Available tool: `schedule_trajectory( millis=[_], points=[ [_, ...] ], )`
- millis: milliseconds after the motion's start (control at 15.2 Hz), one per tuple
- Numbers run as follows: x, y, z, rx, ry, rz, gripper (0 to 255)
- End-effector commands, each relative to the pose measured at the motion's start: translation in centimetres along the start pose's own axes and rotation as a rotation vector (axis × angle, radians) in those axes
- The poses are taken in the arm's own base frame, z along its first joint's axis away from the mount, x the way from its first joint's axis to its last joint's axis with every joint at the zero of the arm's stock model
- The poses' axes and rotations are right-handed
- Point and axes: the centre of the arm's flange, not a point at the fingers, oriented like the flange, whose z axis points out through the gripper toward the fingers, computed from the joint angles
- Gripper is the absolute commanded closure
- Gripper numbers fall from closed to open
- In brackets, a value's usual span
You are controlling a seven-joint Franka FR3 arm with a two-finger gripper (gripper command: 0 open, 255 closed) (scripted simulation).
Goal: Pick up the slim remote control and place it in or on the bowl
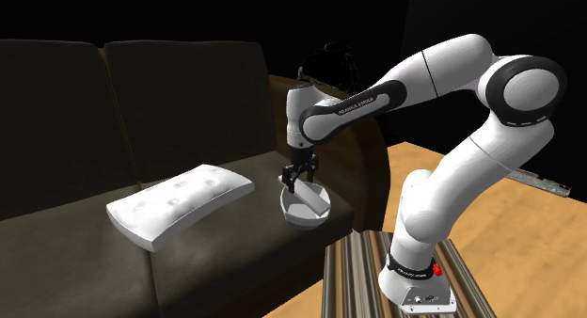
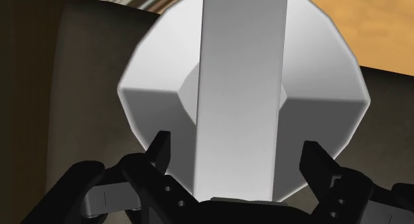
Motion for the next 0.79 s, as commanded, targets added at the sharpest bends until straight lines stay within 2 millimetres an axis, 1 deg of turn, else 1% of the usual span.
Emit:
schedule_trajectory(
  millis=[0,198,264,726],
  points=[
    [0.0,0.0,0.0,0.000,0.000,0.000,0],
    [0.0,0.0,-4.0,0.000,0.000,0.000,0],
    [0.0,0.0,-5.0,0.000,0.000,0.000,0],
    [0.0,0.0,-5.0,0.000,0.000,0.000,0]
  ],
)
